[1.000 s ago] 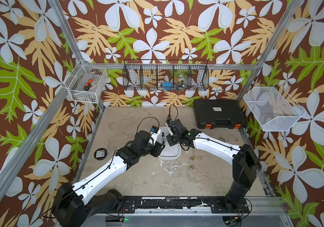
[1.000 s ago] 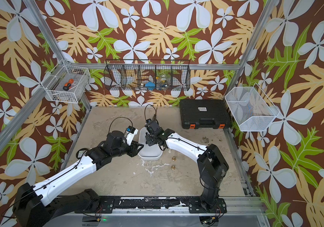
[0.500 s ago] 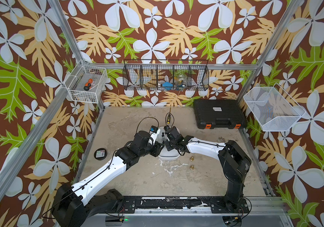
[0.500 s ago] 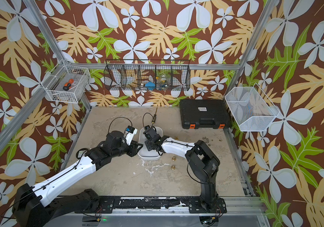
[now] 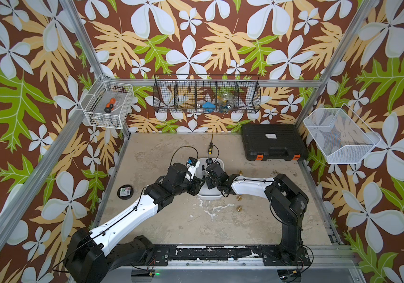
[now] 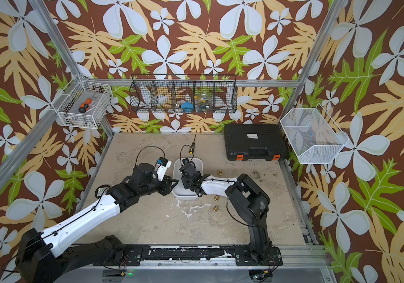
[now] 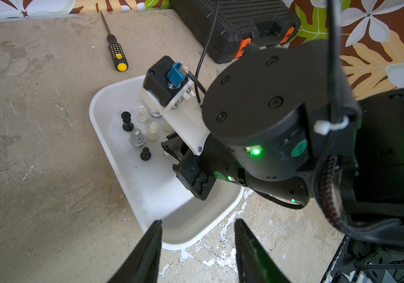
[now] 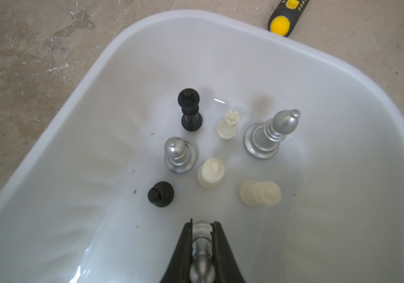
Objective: Put the chess pieces into the storage box
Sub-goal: Place the chess piece in the storage box.
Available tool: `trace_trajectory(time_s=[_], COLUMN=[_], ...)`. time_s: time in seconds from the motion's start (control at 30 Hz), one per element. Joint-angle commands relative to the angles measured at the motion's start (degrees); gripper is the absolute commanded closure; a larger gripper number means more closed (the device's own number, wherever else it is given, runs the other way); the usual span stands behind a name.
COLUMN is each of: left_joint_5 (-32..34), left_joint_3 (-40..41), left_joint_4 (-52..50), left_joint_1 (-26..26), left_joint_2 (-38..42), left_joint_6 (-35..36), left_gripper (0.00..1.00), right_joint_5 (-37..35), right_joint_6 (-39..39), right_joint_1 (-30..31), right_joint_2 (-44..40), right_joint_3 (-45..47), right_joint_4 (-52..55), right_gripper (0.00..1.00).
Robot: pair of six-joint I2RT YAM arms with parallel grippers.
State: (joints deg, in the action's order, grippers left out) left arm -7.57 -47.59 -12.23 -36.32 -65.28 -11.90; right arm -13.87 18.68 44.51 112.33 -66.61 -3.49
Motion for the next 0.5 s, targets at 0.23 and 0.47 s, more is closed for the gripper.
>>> trace_trajectory(time_s=[0.23, 0.47], left_joint_5=[0.4, 0.3], left_joint_3=[-0.2, -0.2], left_joint_4=[0.0, -0.3], left_joint_1=[0.1, 0.1], left_joint_2=[-0.2, -0.6], left_joint_6=[0.3, 0.3], left_gripper=[0.50, 0.50], right_joint_5=[-3.7, -4.1], right_joint_6=[-0.1, 0.0], right_joint_1=[0.0, 0.0], right_joint_2=[1.1, 2.3], right_joint_3=[1.9, 2.3], right_joint_4=[-7.3, -9.2], right_gripper=[0.91, 0.91])
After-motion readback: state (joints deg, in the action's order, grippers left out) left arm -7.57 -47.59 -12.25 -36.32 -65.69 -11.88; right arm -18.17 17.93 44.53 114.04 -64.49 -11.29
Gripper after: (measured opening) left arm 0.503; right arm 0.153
